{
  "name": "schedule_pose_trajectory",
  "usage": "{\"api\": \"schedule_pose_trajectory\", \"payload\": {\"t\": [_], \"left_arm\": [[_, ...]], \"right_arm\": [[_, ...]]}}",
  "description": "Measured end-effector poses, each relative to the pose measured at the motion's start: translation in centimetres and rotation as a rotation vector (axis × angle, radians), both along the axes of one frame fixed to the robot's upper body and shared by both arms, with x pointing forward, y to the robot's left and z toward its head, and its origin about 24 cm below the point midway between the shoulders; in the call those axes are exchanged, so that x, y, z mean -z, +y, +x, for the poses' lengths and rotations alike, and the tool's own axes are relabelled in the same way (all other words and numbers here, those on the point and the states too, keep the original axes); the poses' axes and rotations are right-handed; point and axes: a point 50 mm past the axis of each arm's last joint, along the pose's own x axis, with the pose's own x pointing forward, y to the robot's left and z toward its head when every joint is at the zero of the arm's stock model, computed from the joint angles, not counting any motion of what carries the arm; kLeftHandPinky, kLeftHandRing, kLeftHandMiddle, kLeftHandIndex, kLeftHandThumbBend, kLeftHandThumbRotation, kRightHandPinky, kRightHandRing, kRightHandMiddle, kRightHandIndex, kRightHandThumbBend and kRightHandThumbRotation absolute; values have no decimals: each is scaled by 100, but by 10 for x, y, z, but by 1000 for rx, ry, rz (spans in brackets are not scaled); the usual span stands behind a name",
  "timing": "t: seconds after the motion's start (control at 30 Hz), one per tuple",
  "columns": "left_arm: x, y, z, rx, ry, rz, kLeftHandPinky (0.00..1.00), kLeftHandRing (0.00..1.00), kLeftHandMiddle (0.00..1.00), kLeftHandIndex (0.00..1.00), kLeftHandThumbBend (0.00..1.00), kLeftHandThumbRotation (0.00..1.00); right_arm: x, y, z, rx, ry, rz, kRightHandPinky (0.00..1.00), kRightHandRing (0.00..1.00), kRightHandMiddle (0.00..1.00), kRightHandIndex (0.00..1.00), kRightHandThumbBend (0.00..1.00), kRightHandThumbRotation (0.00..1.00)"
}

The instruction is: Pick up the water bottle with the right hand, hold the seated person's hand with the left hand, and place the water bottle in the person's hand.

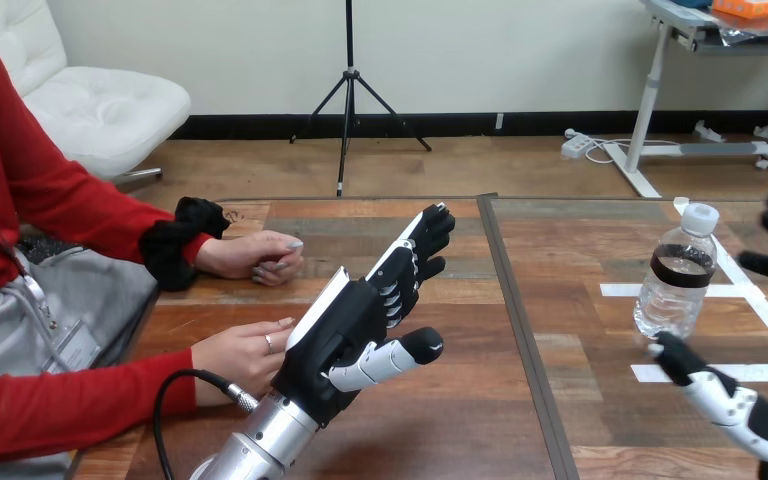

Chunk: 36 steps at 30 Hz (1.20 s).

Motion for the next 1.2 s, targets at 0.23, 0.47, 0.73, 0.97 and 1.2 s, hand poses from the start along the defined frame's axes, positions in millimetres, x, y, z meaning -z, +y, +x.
{"api": "schedule_pose_trajectory", "payload": {"t": [0.23, 0.47, 0.73, 0.97, 1.2], "left_arm": [[0, 0, 0, 4, 1, -2, 98, 100, 100, 100, 100, 70], [0, 0, 0, -2, 1, -3, 97, 100, 100, 100, 100, 70], [0, 0, 0, -4, 1, -5, 97, 100, 100, 100, 100, 70], [0, 0, 0, -1, 0, -7, 98, 100, 100, 100, 100, 69], [0, 1, 0, -2, -1, -4, 97, 100, 100, 100, 100, 70]], "right_arm": [[3, -6, 1, 43, 39, 12, 70, 84, 88, 88, 100, 60], [10, -11, 3, 80, 90, 47, 71, 85, 89, 89, 100, 62], [18, -19, 7, 108, 164, 89, 72, 87, 90, 90, 100, 64], [26, -29, 11, 116, 227, 116, 72, 89, 90, 91, 100, 64], [31, -38, 20, 127, 288, 134, 73, 91, 91, 92, 100, 64]]}}
